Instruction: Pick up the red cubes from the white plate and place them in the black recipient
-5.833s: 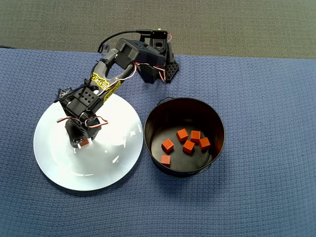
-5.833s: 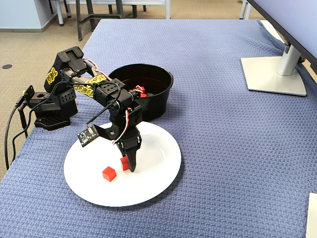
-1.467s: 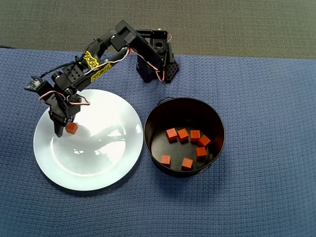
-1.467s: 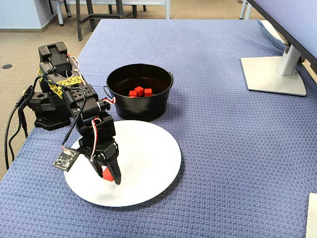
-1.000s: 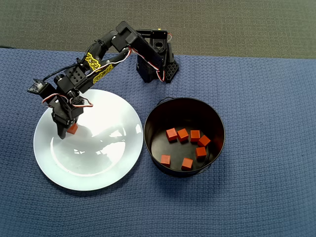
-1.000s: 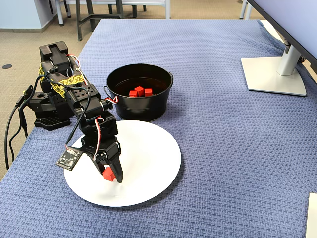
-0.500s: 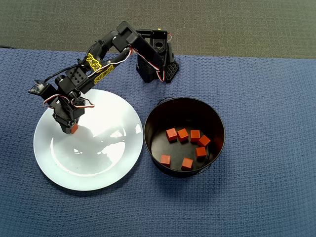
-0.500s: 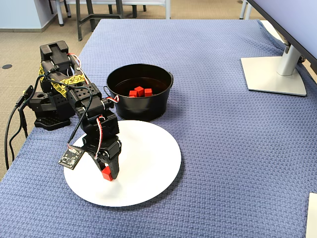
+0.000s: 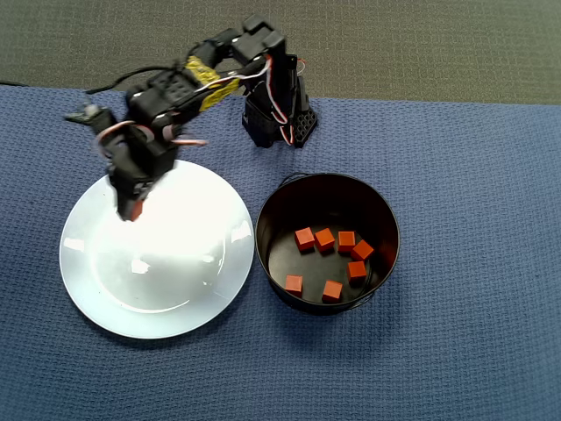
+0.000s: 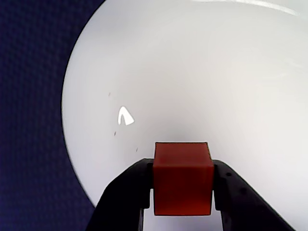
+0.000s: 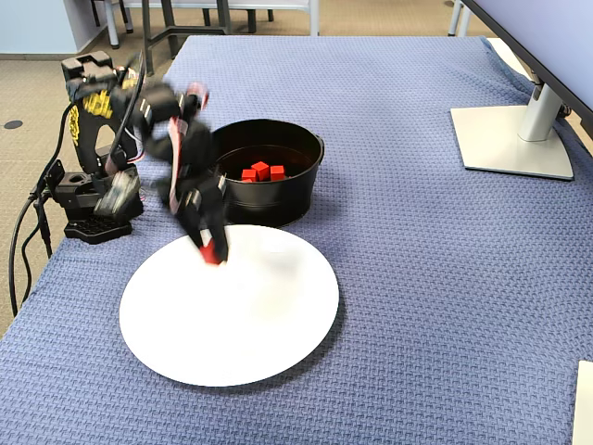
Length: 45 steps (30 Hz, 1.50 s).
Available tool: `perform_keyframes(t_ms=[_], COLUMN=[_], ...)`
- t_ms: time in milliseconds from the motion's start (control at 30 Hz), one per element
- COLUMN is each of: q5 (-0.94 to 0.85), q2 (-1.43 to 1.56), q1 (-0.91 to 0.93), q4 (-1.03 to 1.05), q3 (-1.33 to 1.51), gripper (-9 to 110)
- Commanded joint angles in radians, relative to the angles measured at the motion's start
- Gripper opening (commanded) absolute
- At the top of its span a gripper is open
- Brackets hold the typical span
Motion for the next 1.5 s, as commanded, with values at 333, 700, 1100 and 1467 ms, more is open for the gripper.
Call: perform_keyframes(t_ms=[333, 700, 1100, 1467], q5=[0.296, 0.164, -0.011, -0.066], q2=[0.526, 0.603, 0.819, 1.095], q1=[-0.738, -0.683, -0.371, -0.308], q4=[0.0, -0.009, -0.106, -0.207], q3=[0.276, 0.394, 0.758, 1.207], gripper=[0, 31, 6, 0])
